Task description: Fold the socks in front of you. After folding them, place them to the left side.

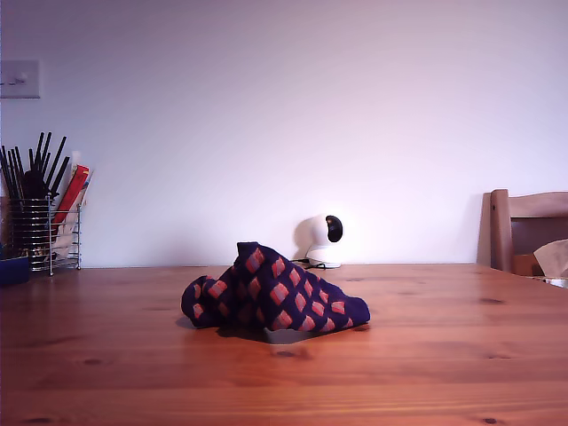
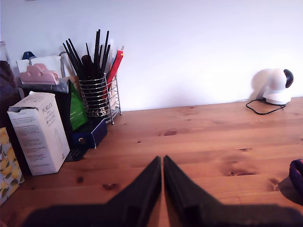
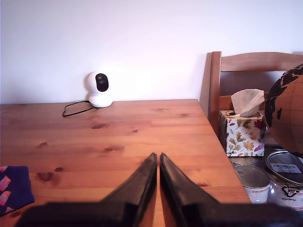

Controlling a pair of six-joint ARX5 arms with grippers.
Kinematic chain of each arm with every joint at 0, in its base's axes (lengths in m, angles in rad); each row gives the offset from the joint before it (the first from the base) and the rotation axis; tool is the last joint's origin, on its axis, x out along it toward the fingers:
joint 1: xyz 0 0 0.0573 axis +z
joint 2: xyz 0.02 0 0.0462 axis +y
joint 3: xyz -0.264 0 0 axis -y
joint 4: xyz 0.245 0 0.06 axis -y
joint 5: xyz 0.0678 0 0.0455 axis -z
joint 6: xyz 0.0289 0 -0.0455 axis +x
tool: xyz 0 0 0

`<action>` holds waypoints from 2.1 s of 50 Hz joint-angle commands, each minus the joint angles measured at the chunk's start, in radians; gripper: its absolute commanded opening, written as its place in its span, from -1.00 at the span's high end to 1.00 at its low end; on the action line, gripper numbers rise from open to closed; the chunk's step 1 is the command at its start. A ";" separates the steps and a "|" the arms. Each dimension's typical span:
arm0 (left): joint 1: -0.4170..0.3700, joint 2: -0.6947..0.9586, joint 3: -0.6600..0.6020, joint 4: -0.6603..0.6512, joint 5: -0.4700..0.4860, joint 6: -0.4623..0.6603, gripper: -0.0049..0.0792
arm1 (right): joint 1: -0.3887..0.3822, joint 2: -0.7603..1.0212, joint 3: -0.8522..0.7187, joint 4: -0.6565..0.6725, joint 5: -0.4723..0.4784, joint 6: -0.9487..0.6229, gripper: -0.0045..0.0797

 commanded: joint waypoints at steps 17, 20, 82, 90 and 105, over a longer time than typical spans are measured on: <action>0.007 -0.013 0.002 -0.309 0.201 -0.005 0.93 | -0.017 -0.007 -0.003 -0.137 -0.167 0.082 0.92; 0.007 -0.013 0.002 -0.309 0.211 -0.007 0.93 | -0.017 -0.007 -0.003 -0.138 -0.167 0.082 0.92; -0.088 0.579 0.356 -0.248 0.620 -0.237 0.93 | 0.040 0.437 0.409 -0.323 -0.459 0.225 0.92; -0.119 0.726 0.407 -0.150 0.616 -0.185 0.93 | 0.051 0.600 0.490 -0.322 -0.496 0.162 0.92; -0.200 0.928 0.497 -0.062 0.630 -0.167 0.93 | 0.172 0.871 0.567 -0.265 -0.600 0.151 0.92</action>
